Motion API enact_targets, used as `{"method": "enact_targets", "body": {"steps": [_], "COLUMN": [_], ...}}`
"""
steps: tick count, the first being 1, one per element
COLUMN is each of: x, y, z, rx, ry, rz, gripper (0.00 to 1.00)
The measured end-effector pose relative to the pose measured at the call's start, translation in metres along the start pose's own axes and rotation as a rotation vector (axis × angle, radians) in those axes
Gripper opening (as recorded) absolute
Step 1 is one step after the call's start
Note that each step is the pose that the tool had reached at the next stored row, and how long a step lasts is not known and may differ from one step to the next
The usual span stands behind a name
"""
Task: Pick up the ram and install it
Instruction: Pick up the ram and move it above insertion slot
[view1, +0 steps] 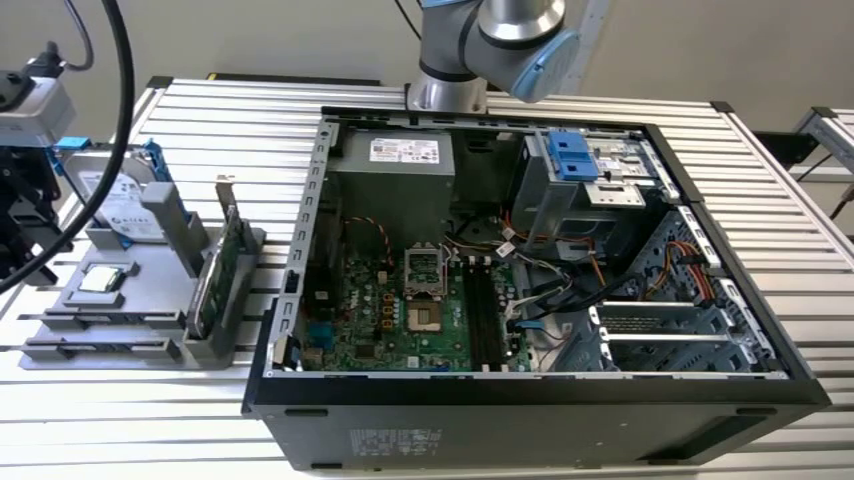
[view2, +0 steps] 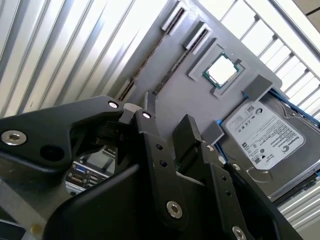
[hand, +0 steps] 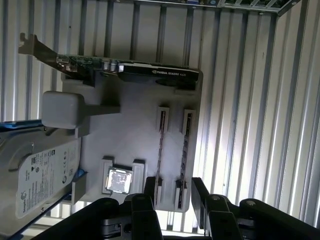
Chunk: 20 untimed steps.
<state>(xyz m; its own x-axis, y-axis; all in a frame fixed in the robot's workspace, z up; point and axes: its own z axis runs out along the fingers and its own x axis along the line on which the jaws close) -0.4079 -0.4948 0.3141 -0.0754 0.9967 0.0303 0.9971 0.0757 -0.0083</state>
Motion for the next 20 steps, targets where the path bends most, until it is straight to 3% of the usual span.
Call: {"method": "enact_targets", "body": {"steps": [10, 20], "x": [-0.0001, -0.0003], "y": [0.0000, 0.0001], "z": [0.0022, 0.0088], "rx": [0.0002, 0.0006], "ry": [-0.0033, -0.0074], "rz": [0.000, 0.000], "gripper": [1.00, 1.00]}}
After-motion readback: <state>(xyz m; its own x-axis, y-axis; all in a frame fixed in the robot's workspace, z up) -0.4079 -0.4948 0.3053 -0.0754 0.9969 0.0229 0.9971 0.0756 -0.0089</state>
